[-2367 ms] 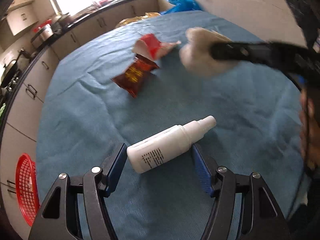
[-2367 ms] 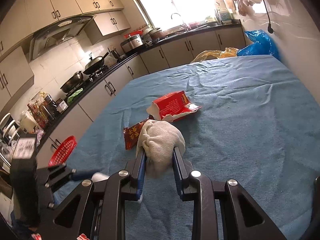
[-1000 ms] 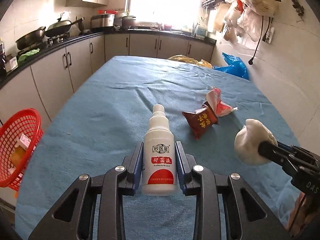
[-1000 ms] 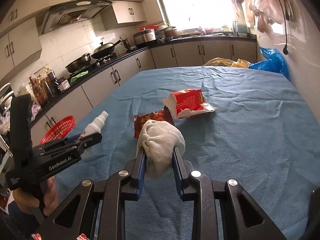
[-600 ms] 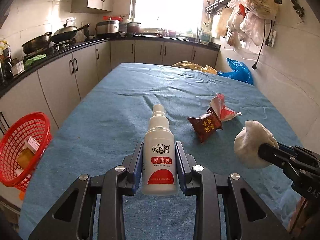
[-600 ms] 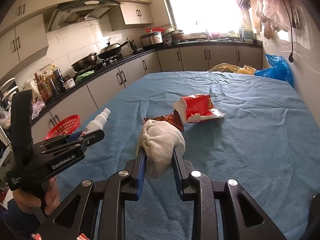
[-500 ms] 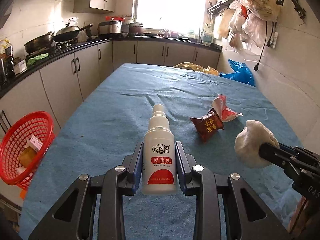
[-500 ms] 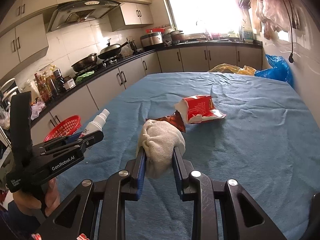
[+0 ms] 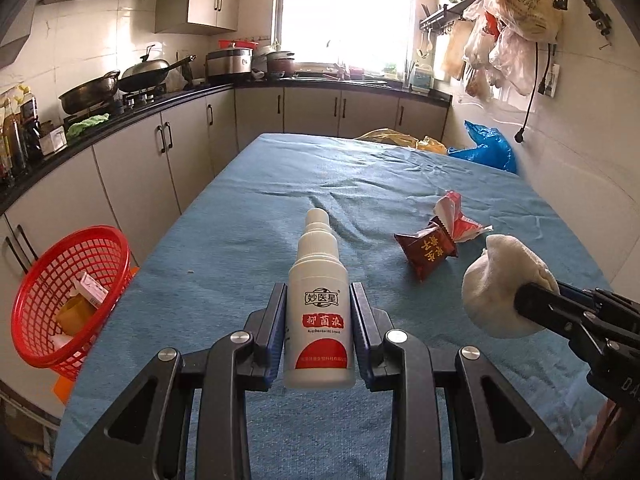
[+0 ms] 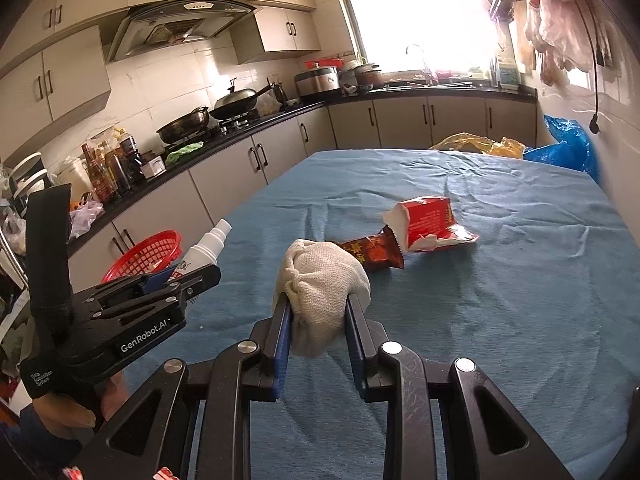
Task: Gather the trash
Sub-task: 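Carry the spray bottle with the left gripper while the right gripper carries the tissue to the red basket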
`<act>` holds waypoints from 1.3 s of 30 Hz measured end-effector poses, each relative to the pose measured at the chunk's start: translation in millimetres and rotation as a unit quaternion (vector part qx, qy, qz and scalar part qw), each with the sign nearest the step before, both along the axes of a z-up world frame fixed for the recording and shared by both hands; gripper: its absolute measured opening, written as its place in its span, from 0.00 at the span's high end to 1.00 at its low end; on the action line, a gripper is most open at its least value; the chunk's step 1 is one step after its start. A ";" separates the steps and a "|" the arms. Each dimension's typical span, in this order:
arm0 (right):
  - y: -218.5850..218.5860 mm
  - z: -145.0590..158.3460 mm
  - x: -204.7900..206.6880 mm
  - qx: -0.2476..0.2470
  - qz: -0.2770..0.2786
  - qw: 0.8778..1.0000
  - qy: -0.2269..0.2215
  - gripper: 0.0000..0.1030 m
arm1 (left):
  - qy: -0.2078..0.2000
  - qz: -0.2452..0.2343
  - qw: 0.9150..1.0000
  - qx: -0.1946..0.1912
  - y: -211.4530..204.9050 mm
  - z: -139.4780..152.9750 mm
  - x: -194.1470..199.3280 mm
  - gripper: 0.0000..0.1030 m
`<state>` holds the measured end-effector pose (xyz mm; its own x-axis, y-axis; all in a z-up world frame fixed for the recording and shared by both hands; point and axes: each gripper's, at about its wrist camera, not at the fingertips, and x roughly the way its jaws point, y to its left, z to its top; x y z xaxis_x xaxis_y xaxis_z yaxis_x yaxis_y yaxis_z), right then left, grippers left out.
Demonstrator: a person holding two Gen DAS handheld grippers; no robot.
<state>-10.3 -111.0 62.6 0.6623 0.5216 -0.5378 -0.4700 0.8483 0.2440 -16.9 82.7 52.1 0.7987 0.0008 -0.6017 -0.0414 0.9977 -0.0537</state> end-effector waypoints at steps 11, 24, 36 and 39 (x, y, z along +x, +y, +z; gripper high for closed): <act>9.7 1.9 -5.8 -0.005 0.012 1.000 0.004 0.73 | -0.007 0.004 1.000 -0.001 4.7 7.8 -9.2 0.72; 39.7 9.7 -15.6 -0.017 0.035 0.999 0.004 0.73 | -0.021 0.029 0.999 -0.018 34.0 17.9 -24.9 0.72; 78.0 17.2 -21.0 -0.036 0.061 0.998 0.005 0.73 | -0.033 0.055 0.997 -0.036 65.6 22.5 -40.5 0.72; 91.0 20.8 -23.1 -0.041 0.070 0.997 0.000 0.73 | -0.035 0.064 0.996 -0.042 76.7 23.0 -44.2 0.72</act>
